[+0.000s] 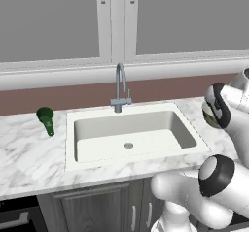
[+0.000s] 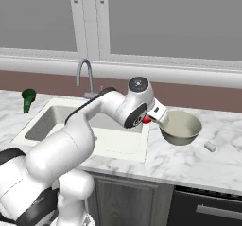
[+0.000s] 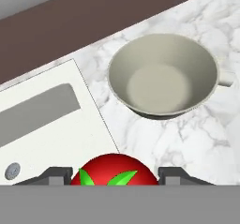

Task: Pick the tomato from the sink and place it in the bowl. Then pick the bowl and place it in the microwave. Then close the microwave door and press the start button.

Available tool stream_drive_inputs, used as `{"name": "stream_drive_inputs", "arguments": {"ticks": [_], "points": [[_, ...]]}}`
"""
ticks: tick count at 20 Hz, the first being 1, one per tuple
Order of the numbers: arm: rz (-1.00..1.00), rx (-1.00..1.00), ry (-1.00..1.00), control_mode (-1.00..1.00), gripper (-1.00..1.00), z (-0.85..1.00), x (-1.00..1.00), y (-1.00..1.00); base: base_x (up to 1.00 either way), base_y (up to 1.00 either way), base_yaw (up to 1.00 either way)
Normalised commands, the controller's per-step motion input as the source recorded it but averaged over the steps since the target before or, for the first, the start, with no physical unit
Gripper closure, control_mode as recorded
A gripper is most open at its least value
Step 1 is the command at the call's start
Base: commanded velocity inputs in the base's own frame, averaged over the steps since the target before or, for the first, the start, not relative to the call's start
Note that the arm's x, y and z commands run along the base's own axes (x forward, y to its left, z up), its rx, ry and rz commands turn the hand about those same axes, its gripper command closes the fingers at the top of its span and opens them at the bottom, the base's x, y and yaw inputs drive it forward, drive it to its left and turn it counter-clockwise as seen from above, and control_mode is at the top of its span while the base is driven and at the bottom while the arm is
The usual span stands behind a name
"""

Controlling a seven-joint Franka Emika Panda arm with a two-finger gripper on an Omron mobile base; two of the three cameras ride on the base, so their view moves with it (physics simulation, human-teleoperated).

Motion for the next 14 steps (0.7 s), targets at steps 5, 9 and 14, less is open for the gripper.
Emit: {"name": "stream_drive_inputs", "arguments": {"ticks": [5, 9, 14], "points": [[0.00, 0.00, 0.02, -1.00, 1.00, -0.03, 0.09, -0.81, 0.00, 0.00, 0.00], [0.00, 0.00, 0.03, -1.00, 1.00, -0.31, 0.31, -0.54, 0.00, 0.00, 0.00], [0.03, -0.02, 0.02, -1.00, 1.00, -0.51, 0.43, -0.18, 0.00, 0.00, 0.00]]}}
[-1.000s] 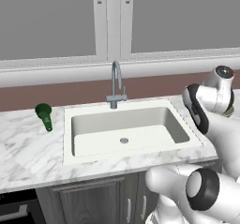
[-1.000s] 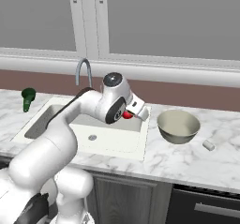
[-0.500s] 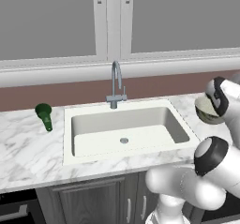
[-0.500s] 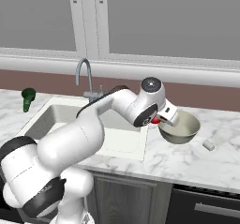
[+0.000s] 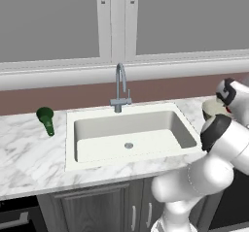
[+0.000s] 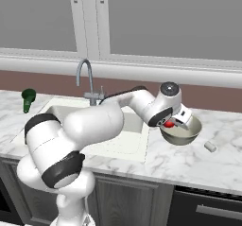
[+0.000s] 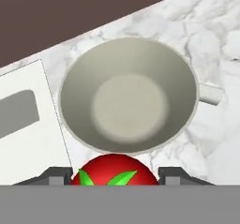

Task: Pick the tomato from the sink and place it in the bowl. Then pick the bowl and place it in the microwave. Then close the microwave door and press the start button.

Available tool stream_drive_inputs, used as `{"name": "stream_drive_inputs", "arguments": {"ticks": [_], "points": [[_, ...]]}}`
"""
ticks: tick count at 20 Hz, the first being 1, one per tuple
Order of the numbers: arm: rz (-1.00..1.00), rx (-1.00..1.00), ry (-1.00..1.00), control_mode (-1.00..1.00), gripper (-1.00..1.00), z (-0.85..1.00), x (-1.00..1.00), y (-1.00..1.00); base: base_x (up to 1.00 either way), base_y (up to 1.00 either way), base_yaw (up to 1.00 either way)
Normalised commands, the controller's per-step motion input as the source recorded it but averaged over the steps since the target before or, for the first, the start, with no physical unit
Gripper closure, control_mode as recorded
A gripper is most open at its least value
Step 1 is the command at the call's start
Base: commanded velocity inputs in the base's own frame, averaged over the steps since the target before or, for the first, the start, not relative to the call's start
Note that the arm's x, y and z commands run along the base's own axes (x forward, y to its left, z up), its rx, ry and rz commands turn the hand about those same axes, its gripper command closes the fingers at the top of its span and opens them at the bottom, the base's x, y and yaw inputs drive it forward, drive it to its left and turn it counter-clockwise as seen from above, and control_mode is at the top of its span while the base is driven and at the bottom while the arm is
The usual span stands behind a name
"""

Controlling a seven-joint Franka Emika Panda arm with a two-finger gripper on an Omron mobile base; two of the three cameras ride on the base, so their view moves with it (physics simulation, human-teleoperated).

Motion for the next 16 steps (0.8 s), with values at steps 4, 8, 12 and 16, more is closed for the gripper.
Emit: {"name": "stream_drive_inputs", "arguments": {"ticks": [4, 8, 12, 16], "points": [[0.06, -0.10, 0.00, -1.00, 1.00, -0.43, 0.38, 0.00, 0.00, 0.00, 0.00], [0.07, -0.09, 0.00, -1.00, 1.00, -0.35, 0.31, 0.00, 0.00, 0.00, 0.00], [0.05, -0.09, 0.00, -1.00, 1.00, -0.26, 0.11, 0.00, 0.00, 0.00, 0.00], [0.06, -0.03, 0.00, -1.00, 1.00, -0.25, 0.00, -0.04, 0.00, 0.00, 0.00]]}}
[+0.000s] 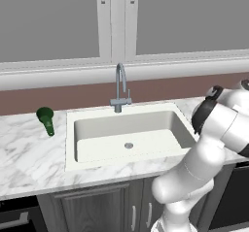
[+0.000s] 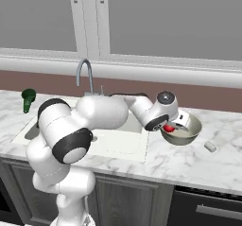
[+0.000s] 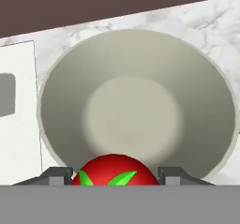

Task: Pick the tomato from the sink and place it in the bowl. Then pick the bowl and place it in the microwave. Then close the microwave door and press the start button.

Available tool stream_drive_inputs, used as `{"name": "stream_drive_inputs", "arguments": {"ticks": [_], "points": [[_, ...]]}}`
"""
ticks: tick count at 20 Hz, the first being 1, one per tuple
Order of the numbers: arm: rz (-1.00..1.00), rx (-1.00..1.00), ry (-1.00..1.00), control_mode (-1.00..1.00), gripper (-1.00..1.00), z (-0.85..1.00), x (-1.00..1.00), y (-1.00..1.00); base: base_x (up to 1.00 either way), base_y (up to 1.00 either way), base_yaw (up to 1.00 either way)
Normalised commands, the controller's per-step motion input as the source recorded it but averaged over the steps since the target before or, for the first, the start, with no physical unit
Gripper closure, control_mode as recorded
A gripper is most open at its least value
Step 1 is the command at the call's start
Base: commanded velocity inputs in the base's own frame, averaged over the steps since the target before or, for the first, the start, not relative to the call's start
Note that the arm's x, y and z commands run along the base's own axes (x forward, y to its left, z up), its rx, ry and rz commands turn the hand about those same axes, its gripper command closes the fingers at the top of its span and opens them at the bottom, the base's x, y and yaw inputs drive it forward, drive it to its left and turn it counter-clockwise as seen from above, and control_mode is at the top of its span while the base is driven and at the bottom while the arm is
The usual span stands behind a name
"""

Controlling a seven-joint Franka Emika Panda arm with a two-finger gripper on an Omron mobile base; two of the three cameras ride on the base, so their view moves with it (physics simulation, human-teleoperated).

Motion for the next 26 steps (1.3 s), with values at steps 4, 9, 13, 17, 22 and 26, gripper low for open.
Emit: {"name": "stream_drive_inputs", "arguments": {"ticks": [4, 9, 13, 17, 22, 26], "points": [[0.06, -0.01, 0.00, -1.00, 1.00, -0.09, 0.00, -0.04, 0.00, 0.00, 0.00], [0.06, 0.00, 0.04, -1.00, -1.00, 0.00, 0.06, 0.00, 0.00, 0.00, 0.00], [0.07, 0.00, 0.03, -1.00, -1.00, 0.00, 0.25, -0.09, 0.00, 0.00, 0.00], [0.09, -0.01, 0.01, -1.00, -1.00, 0.00, 0.38, -0.09, 0.00, 0.00, 0.00], [0.13, -0.04, 0.00, -1.00, -1.00, 0.02, 0.22, -0.07, 0.00, 0.00, 0.00], [0.19, -0.12, -0.03, -1.00, -1.00, 0.23, -0.10, 0.00, 0.00, 0.00, 0.00]]}}
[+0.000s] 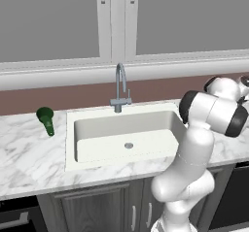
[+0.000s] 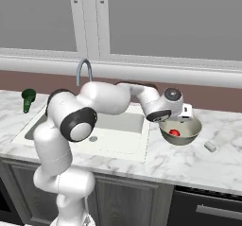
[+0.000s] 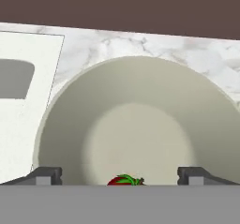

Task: Pick the tomato from the sink and place it in the bowl. Then pick the bowl and place it in the microwave. Then close the microwave door and press the start button.

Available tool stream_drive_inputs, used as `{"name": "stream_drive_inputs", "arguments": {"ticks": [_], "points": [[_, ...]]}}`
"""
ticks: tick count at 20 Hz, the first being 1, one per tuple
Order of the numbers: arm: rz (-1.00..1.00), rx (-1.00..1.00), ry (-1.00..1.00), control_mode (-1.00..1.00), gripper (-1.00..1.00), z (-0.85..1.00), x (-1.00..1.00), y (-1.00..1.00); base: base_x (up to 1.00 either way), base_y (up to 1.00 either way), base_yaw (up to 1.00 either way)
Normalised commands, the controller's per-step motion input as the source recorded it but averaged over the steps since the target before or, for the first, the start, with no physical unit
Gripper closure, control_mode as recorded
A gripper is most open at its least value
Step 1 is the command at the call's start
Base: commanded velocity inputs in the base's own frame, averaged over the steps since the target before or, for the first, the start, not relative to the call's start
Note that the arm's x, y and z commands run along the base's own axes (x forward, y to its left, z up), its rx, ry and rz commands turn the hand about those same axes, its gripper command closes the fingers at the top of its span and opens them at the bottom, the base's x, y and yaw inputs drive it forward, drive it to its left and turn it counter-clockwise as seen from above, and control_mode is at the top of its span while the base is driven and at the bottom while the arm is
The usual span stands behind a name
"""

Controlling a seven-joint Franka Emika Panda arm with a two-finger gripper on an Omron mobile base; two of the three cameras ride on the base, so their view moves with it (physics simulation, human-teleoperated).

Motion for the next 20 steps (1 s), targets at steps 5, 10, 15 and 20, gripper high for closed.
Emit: {"name": "stream_drive_inputs", "arguments": {"ticks": [5, 10, 15, 20], "points": [[0.19, -0.23, -0.03, -1.00, -1.00, 0.30, -0.14, 0.11, 0.00, 0.00, 0.00], [0.26, -0.31, 0.00, -1.00, -1.00, 0.22, -0.23, 0.49, 0.00, 0.00, 0.00], [0.15, -0.26, 0.24, -1.00, -1.00, -0.20, -0.09, 0.76, 0.00, 0.00, 0.00], [0.00, -0.13, 0.25, -1.00, -1.00, -0.40, 0.00, 0.16, 0.00, 0.00, 0.00]]}}
